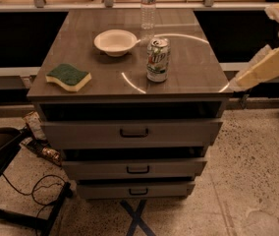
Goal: Move 7up can near water bottle
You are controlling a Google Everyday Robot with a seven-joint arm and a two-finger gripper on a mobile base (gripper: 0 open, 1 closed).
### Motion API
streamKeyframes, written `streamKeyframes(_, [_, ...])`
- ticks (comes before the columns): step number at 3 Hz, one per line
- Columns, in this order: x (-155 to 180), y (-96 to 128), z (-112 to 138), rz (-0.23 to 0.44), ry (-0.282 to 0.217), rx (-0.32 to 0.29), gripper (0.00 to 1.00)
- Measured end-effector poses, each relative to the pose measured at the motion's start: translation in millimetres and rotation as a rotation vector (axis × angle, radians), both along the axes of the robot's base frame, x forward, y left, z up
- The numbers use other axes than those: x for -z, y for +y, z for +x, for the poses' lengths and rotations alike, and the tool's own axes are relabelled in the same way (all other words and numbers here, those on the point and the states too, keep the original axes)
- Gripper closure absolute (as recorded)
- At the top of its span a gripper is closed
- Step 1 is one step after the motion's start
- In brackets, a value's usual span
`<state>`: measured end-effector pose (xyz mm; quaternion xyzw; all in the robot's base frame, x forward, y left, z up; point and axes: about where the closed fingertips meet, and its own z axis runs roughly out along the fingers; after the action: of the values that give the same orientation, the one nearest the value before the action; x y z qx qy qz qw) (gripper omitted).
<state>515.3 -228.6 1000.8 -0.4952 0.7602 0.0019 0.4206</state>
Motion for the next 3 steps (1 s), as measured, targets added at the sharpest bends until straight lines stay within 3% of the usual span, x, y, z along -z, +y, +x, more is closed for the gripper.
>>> streamKeyframes(1, [-8,5,37,0.176,-0.127,0.011,0.0])
streamKeyframes(2, [-4,13,70,0.34,-0.208,0.018,0.0])
streamKeyframes(3, [10,26,95,0.452,-0.227,0.003,0.0])
